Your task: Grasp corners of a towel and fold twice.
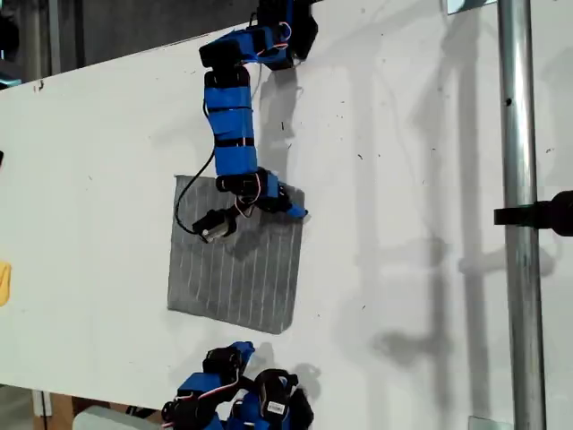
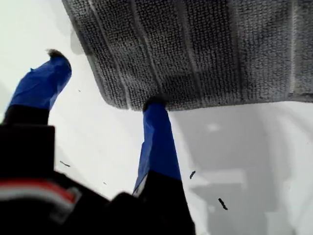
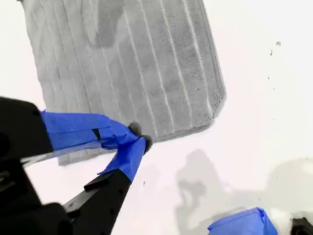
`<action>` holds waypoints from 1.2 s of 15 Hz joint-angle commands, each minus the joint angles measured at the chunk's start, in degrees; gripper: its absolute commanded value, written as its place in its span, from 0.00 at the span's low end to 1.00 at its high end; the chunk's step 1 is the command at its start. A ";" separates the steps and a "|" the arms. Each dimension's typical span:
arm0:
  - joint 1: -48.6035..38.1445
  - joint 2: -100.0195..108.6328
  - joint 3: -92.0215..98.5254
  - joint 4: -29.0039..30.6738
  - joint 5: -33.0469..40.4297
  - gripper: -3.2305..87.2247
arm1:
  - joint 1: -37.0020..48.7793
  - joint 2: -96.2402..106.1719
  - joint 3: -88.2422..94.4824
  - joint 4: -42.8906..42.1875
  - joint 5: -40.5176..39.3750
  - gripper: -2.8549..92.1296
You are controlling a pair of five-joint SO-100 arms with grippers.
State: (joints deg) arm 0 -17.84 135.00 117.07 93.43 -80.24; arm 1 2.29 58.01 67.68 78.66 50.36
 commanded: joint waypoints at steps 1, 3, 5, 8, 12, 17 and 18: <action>-0.09 0.00 -0.26 -0.70 -0.97 0.00 | 2.20 1.23 1.05 -2.29 -0.70 0.37; 0.00 -0.26 -0.18 -1.14 -1.23 0.00 | 2.90 1.14 2.72 -4.04 -0.88 0.37; 0.00 -0.62 -0.09 -1.32 -1.32 0.00 | 3.43 0.97 3.16 -5.10 -1.14 0.36; 0.00 -0.79 0.09 -1.32 -1.67 0.00 | 3.87 -2.11 3.69 -6.24 -0.53 0.06; 0.53 -0.79 0.88 -1.76 -2.81 0.00 | 3.52 -2.02 3.60 -6.94 -0.26 0.03; 4.31 -12.66 -11.43 -3.43 4.39 0.14 | 2.99 -2.11 3.69 -7.47 -0.26 0.03; 5.19 -14.15 -13.71 -3.43 7.65 0.31 | 2.90 -2.11 3.69 -7.47 -0.26 0.03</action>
State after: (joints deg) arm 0 -14.50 122.17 108.81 90.79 -76.29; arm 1 5.36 55.90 71.54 72.16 50.01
